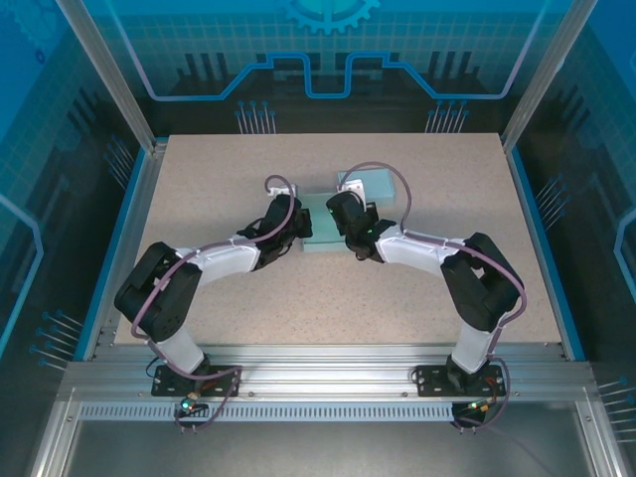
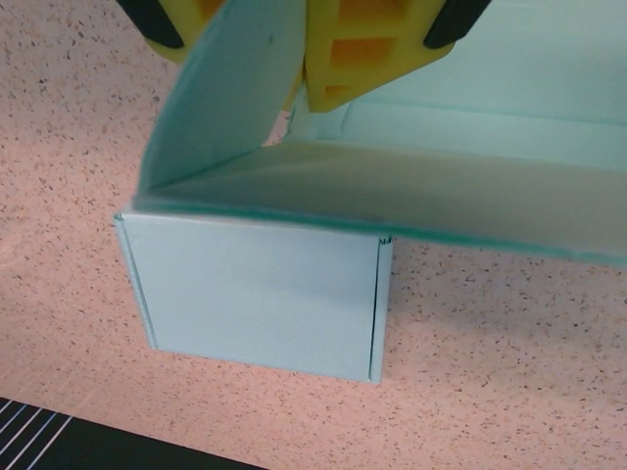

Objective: Fold the paper box

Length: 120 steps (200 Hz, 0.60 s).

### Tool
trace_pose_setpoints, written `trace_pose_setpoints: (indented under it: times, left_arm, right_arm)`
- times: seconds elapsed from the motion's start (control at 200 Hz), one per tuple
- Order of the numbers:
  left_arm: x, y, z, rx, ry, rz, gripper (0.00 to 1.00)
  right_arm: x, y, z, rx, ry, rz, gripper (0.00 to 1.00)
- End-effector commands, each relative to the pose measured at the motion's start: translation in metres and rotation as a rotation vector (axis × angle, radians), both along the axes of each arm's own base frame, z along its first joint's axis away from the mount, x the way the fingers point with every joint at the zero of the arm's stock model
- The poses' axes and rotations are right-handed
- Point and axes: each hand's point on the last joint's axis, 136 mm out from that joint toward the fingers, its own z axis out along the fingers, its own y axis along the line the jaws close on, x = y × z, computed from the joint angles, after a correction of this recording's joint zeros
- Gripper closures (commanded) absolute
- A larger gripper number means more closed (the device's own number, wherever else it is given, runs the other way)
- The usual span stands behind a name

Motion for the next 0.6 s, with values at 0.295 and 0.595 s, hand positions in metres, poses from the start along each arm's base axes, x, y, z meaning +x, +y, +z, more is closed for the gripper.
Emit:
trace_pose_setpoints:
  times: [0.295,0.595]
  left_arm:
    - [-0.059,-0.022,-0.074,-0.023,0.222,-0.107,0.98]
    - [-0.074,-0.002,-0.095,0.005,0.265,-0.048,0.98]
  right_arm:
    - [-0.064,0.035,-0.070,-0.031,0.152,0.139,1.00]
    - [-0.077,0.028,-0.087,-0.035,0.174,0.115,1.00]
